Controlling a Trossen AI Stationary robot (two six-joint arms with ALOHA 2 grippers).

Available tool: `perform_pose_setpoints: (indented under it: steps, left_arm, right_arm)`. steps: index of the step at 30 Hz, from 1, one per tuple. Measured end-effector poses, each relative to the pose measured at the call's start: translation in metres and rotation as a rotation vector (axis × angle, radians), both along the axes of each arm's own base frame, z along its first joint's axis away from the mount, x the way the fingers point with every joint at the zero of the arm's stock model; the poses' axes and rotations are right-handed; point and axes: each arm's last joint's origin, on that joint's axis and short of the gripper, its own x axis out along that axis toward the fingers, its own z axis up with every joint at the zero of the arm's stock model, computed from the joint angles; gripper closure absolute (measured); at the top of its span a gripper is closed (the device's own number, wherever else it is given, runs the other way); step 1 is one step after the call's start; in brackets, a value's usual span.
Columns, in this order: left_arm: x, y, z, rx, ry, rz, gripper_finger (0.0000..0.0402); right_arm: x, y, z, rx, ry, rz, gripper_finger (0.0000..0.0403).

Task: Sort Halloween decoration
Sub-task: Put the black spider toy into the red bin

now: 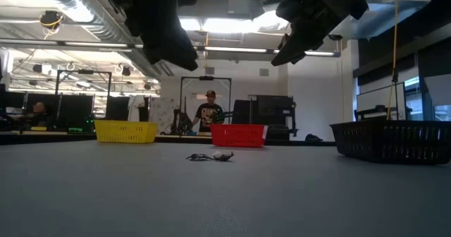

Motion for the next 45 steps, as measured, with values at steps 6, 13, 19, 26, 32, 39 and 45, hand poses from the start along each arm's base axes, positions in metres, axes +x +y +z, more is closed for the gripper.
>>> perform_pose_setpoints:
  steps: [6, 13, 19, 26, 32, 39, 45]
  left_arm:
    - [0.010, -0.007, -0.015, 0.005, 0.006, -0.010, 0.0294]
    - [0.011, -0.007, -0.022, 0.016, 0.034, -0.014, 0.0294]
    - [0.011, -0.007, -0.022, 0.018, 0.037, -0.014, 0.0294]
    - [0.010, -0.006, -0.022, 0.021, 0.048, -0.013, 0.0294]
    - [0.004, -0.003, -0.025, 0.031, 0.113, -0.004, 0.0294]
    - [-0.005, -0.001, -0.024, 0.048, 0.194, -0.007, 0.0294]
    - [-0.011, 0.001, -0.018, 0.082, 0.196, 0.020, 0.0294]
  right_arm:
    - [0.005, 0.017, 0.000, -0.004, -0.009, 0.060, 0.0308]
    - [0.019, 0.051, 0.001, -0.018, -0.096, 0.184, 0.0308]
    - [0.029, 0.077, -0.006, -0.036, -0.119, 0.255, 0.0308]
    - [0.046, 0.100, -0.034, -0.113, -0.067, 0.278, 0.0308]
    - [0.059, 0.118, -0.056, -0.243, -0.081, 0.335, 0.0308]
    - [0.070, 0.128, -0.074, -0.307, -0.117, 0.382, 0.0308]
    - [0.078, 0.128, -0.096, -0.388, -0.097, 0.427, 0.0308]
